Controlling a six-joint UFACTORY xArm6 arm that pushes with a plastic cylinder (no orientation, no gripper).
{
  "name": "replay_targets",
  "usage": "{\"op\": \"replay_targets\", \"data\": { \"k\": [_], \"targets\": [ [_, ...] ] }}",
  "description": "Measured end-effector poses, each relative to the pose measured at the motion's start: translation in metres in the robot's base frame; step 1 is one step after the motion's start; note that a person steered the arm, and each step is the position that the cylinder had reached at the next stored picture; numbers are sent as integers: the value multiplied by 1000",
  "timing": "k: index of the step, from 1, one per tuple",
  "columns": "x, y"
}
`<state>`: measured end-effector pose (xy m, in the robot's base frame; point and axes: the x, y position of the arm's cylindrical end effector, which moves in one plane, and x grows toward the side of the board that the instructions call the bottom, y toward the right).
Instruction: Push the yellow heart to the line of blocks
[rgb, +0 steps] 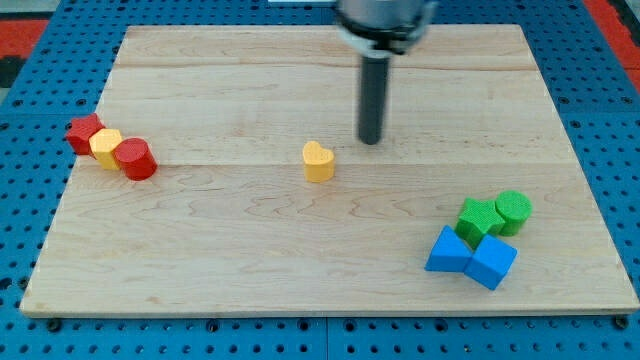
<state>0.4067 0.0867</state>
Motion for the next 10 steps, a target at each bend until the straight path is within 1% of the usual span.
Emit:
{"op": "replay_targets", "data": {
  "k": [1, 2, 3, 4, 5, 6, 7, 8, 9, 10],
  "targets": [
    [31, -38],
    [33, -99],
    [62, -53],
    [57, -100],
    [20, -169],
    [4, -220],
    [10, -163],
    [34, -185],
    [34, -243],
    [31, -237]
  ]
}}
